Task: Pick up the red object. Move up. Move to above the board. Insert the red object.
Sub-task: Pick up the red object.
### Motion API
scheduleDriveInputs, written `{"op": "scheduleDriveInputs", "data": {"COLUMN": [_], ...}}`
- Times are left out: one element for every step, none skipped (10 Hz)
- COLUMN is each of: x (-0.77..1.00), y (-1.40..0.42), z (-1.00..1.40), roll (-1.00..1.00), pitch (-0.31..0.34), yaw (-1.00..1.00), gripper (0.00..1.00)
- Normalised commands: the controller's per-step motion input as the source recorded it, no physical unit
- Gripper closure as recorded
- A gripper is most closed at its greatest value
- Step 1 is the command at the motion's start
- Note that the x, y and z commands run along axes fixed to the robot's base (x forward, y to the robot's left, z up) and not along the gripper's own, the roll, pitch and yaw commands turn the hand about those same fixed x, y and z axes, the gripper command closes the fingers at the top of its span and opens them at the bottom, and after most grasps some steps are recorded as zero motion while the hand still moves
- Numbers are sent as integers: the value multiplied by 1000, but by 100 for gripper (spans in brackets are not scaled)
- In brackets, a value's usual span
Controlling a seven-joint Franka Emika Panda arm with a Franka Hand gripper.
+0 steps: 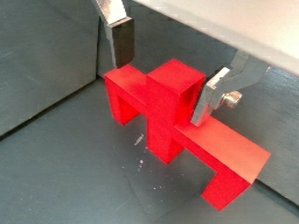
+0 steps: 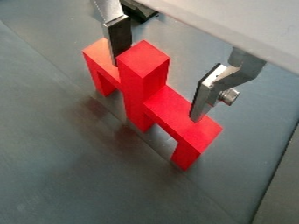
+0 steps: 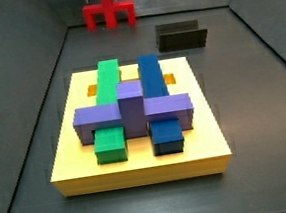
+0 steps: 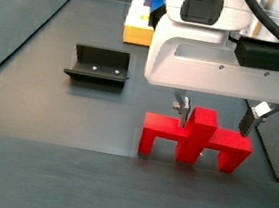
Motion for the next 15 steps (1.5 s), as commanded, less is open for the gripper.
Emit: {"op": "scheduleDriveInputs", "data": {"x": [0, 0, 0, 0, 0, 0, 0, 0, 0, 0, 0, 0, 0, 0, 0], "y": [0, 0, 0, 0, 0, 0, 0, 0, 0, 0, 0, 0, 0, 0, 0], "z": [0, 0, 0, 0, 0, 0, 0, 0, 0, 0, 0, 0, 0, 0, 0], "roll": [0, 0, 0, 0, 0, 0, 0, 0, 0, 0, 0, 0, 0, 0, 0], "pitch": [0, 0, 0, 0, 0, 0, 0, 0, 0, 0, 0, 0, 0, 0, 0], "yaw": [0, 0, 0, 0, 0, 0, 0, 0, 0, 0, 0, 0, 0, 0, 0], "gripper": [0, 100, 100, 100, 100, 100, 100, 100, 100, 100, 100, 100, 100, 100, 100]}}
